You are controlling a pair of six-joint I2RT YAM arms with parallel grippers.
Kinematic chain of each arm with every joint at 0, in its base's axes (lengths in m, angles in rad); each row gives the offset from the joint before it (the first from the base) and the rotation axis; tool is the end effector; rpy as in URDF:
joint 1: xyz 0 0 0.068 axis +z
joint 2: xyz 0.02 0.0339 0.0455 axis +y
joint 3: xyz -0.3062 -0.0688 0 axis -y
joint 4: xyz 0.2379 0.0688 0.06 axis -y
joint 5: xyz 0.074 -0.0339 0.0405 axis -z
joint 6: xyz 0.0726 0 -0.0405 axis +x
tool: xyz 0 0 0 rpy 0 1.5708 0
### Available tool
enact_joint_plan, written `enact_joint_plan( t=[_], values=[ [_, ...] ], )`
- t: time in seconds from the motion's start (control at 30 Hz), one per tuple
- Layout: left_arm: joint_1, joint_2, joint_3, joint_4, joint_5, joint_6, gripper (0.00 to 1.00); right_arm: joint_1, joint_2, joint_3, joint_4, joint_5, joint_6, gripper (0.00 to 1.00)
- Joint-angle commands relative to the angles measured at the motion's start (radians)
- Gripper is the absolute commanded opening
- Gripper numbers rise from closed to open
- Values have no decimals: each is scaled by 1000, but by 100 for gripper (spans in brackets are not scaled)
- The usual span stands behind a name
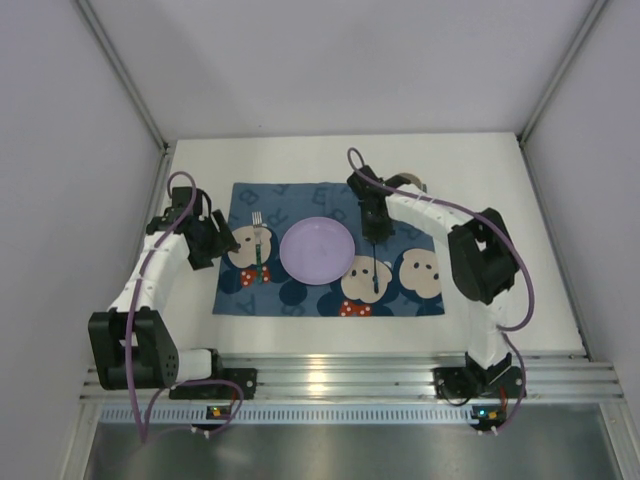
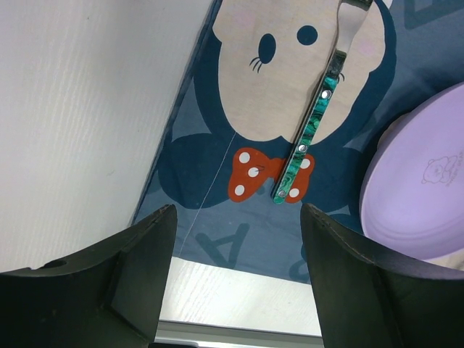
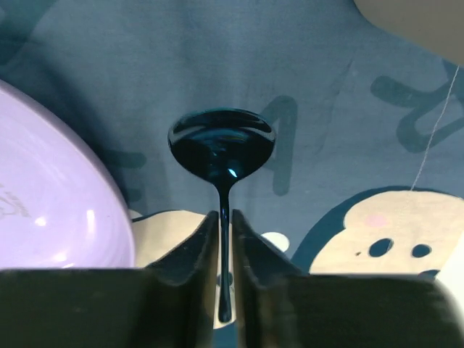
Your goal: Set the dinner table for one person
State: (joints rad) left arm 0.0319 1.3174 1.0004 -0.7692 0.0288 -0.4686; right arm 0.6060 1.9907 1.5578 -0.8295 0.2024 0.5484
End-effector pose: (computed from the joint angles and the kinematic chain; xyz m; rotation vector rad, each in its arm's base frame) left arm 0.2562 0.0061 0.2631 -0.6517 2.5881 -0.1804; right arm 0.3617 0.2329 0.2095 -0.0361 2.7743 -0.0008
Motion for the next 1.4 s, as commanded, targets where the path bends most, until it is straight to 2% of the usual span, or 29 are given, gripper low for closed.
enact_joint_plan(
  t=[0.0,0.03,0.07,0.17,0.37,0.43,0.47,0.5,0.53,0.6,0.63,0.67,0.77,0.87,0.93,1.0,1.1,1.27,1.37],
  values=[
    [-3,-12,23,13,-9,13,74,15,16,31,24,43,-27,15],
    [-3,-9,29,11,-10,13,74,17,17,38,26,45,-36,24],
    [-3,-6,33,8,-13,13,74,15,17,47,21,46,-42,40],
    [-3,11,53,-5,-18,18,74,17,-4,94,-2,61,-61,59],
    [-4,63,116,-10,-20,22,74,70,-154,232,-59,58,-129,76],
    [-4,92,147,-12,-21,22,73,127,-235,214,-4,51,-192,79],
    [-6,103,161,-15,-21,24,73,150,-342,150,30,52,-217,84],
    [-6,111,174,-16,-21,24,73,197,-404,107,61,58,-238,97],
    [-7,127,200,-19,-53,25,73,216,-471,55,119,77,-249,100],
    [-6,140,225,-22,-69,30,73,232,-668,-133,157,162,-194,100],
    [-6,146,240,-21,-93,34,74,229,-732,-206,165,263,-62,100],
    [-6,148,242,-16,-113,39,74,230,-851,-338,152,303,5,100],
    [-6,117,218,16,-153,50,76,229,-1065,-523,132,316,19,100],
    [-6,56,144,94,-168,54,76,227,-1237,-617,136,327,39,100],
    [-6,8,81,136,-240,30,75,228,-1312,-646,145,330,60,100],
    [-6,-15,44,157,-291,30,75,227,-1336,-665,122,351,87,100],
    [-7,-73,-29,223,-274,51,76,228,-1346,-662,58,400,137,100],
    [-12,-295,-261,518,-127,162,74,227,-1330,-673,59,411,96,100],
    [-15,-440,-373,606,-76,209,72,228,-1294,-662,44,417,88,100]
  ],
)
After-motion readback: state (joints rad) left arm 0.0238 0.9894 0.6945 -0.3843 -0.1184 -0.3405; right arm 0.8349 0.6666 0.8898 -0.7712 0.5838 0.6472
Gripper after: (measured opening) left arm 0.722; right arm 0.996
